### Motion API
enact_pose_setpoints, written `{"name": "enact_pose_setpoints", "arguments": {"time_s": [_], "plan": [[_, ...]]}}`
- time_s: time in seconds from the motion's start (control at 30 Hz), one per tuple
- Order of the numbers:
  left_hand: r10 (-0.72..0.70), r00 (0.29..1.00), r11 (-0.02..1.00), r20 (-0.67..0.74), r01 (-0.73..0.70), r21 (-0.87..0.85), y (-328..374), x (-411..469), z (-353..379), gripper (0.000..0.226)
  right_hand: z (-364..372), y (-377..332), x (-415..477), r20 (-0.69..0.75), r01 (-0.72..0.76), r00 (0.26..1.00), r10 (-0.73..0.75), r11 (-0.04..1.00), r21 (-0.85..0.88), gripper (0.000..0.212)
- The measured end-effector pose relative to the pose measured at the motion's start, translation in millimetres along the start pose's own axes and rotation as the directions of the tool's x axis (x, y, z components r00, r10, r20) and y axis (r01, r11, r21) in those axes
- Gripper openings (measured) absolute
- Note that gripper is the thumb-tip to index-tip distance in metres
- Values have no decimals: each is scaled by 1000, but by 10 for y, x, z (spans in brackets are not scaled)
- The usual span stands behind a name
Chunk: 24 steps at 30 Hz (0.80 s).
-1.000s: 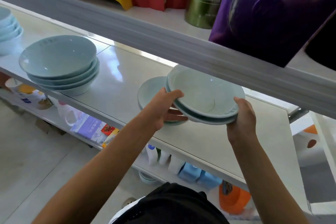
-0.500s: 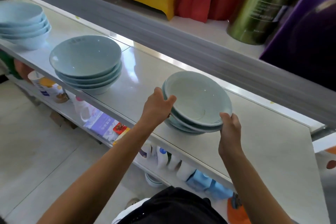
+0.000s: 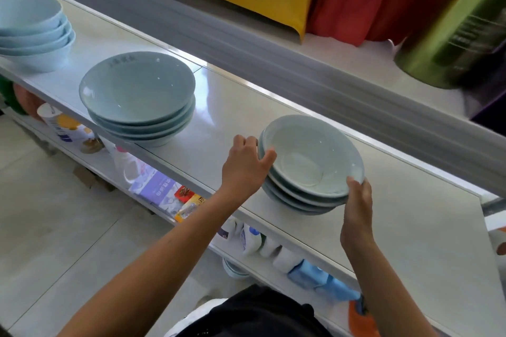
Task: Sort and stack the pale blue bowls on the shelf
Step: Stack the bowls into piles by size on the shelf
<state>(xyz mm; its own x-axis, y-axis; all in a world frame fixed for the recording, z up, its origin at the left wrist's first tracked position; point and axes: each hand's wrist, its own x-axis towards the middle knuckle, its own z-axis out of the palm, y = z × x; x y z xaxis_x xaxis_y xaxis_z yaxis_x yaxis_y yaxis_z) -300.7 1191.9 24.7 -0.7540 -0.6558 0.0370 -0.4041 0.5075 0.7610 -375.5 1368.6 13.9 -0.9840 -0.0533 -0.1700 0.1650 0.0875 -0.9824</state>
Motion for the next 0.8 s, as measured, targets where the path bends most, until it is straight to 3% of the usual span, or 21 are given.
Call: {"name": "enact_pose_setpoints", "arguments": {"time_s": [0.07,0.17,0.27,0.4,0.53,0.8], "plan": [[-47,991,981,124,69,-183,-24,33,17,46,25,40,-15,-5,-40,999,40,996,81,40],[-88,906,760,413,329,-560,-50,13,10,49,79,70,-16,-36,-67,997,74,985,160,42],[-111,819,587,563,511,-628,-91,2,-12,57,140,79,-4,-73,-64,994,79,979,196,41],[-131,808,498,575,555,-666,-103,-4,-45,57,196,79,35,-90,-50,993,74,970,237,41],[-154,830,487,536,536,-689,-196,25,-148,51,347,79,5,-40,-61,997,72,971,229,35],[-250,863,452,438,505,-736,-532,81,-560,39,946,113,-181,63,-65,996,57,988,136,52]]}}
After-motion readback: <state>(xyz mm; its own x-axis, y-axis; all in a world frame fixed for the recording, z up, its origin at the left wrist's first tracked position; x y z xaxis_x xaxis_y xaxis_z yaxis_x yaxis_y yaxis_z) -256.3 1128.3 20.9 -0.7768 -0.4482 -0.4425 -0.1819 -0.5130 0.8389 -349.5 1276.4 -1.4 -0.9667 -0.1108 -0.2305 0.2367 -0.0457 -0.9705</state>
